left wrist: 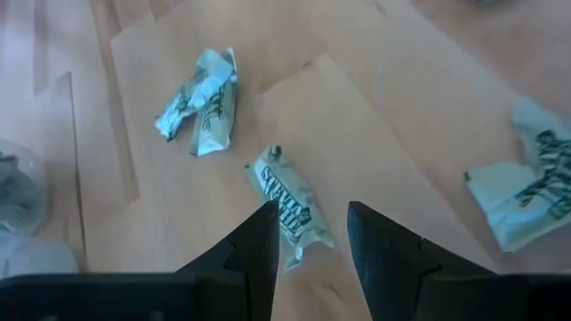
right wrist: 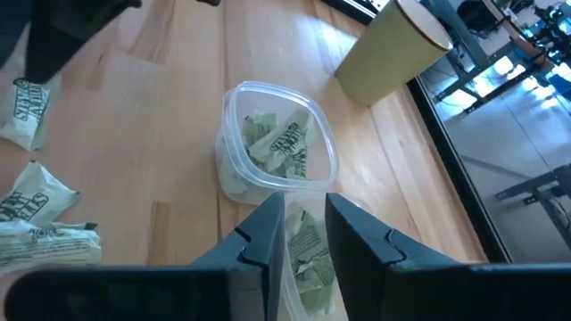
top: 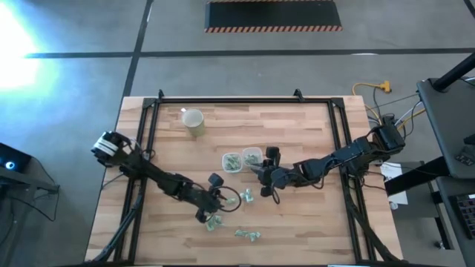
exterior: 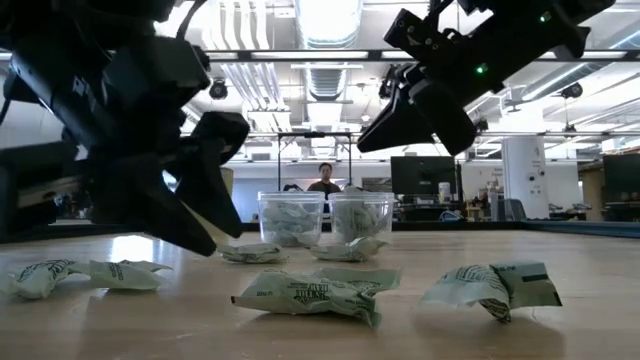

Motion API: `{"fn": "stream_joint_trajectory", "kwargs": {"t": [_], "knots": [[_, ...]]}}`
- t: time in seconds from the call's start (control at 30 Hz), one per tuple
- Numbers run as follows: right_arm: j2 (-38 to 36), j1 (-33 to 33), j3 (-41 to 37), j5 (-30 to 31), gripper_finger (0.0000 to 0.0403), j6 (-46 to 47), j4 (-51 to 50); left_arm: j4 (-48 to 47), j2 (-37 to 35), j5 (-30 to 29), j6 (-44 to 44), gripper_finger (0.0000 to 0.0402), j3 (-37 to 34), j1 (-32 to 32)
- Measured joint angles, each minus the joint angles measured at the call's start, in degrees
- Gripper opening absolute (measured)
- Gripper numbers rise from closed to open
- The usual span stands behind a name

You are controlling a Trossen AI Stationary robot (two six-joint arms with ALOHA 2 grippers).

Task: Pick and place items into bin
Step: Put the stevia packet into the left transparent bin

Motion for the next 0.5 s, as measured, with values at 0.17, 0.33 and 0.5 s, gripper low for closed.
{"fn": "stream_joint_trajectory", "kwargs": {"t": [0.17,0.33,0.5], "knots": [[0.0,0.1,0.0,0.0,0.0069,0.0,-0.1,0.1,0.5,0.0,-0.1,0.0118,-0.1,0.7],[0.0,0.1,0.0,0.0,0.0068,0.4,-0.8,0.0,0.5,0.0,-0.1,0.0093,-0.1,0.7],[0.0,0.1,0.0,0.0,0.0068,1.1,-1.3,-0.1,0.5,0.0,0.0,0.0044,-0.1,0.8]]}}
